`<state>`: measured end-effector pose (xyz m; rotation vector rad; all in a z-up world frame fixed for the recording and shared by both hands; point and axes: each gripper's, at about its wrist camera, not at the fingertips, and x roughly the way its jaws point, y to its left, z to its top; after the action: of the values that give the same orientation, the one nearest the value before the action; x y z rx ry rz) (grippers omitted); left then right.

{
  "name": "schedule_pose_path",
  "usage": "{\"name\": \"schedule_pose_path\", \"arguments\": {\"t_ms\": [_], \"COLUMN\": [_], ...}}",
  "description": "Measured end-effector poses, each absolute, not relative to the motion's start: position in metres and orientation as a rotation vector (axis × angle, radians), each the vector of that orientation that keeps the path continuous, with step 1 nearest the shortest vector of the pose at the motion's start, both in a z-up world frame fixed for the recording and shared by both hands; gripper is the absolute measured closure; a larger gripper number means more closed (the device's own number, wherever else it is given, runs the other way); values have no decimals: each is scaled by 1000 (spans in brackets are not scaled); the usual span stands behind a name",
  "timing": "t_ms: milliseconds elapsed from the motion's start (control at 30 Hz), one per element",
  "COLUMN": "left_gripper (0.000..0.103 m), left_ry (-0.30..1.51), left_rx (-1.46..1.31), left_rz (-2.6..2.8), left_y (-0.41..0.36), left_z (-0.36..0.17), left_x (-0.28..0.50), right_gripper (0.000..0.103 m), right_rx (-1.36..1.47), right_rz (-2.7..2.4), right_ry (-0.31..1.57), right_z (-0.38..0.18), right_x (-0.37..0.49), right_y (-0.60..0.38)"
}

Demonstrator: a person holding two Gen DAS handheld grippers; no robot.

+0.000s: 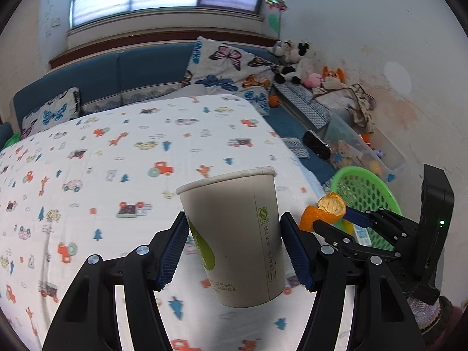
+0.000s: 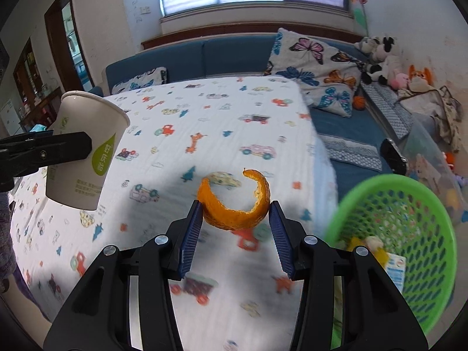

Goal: Collect trash
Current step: 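Drop the orange peel into the basket with right while left carries the paper cup over it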

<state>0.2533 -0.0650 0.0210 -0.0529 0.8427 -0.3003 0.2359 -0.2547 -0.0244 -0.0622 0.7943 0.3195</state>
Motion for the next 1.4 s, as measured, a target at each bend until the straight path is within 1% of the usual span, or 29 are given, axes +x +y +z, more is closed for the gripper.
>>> {"name": "schedule_pose_path", "arguments": {"t_ms": [433, 733, 800, 867, 900, 1100, 1167, 1400], "left_gripper": [41, 41, 41, 41, 41, 41, 41, 40], "left_ry": [847, 855, 859, 861, 860, 867, 865, 886], "left_rx": [-7, 27, 36, 49, 53, 71, 89, 127], "left_rz": [-426, -503, -516, -528, -533, -578, -586, -614], "left_y": [-139, -193, -204, -215, -220, -252, -263, -296], "left_z": [24, 23, 22, 22, 22, 21, 19, 8], "left_x": [247, 253, 254, 257, 257, 260, 261, 267], "right_gripper": [55, 52, 51, 44, 42, 42, 39, 34], "right_rx": [-30, 5, 21, 31, 36, 67, 75, 93], "right_rz": [164, 42, 28, 14, 9, -15, -21, -33], "right_ry": [795, 817, 818, 815, 812, 797, 791, 785], "right_z": [-19, -27, -29, -30, -30, -28, -27, -28], "right_x": [205, 195, 192, 189, 187, 176, 170, 156], "right_y": [-341, -401, -412, -420, -424, -444, -449, -460]}}
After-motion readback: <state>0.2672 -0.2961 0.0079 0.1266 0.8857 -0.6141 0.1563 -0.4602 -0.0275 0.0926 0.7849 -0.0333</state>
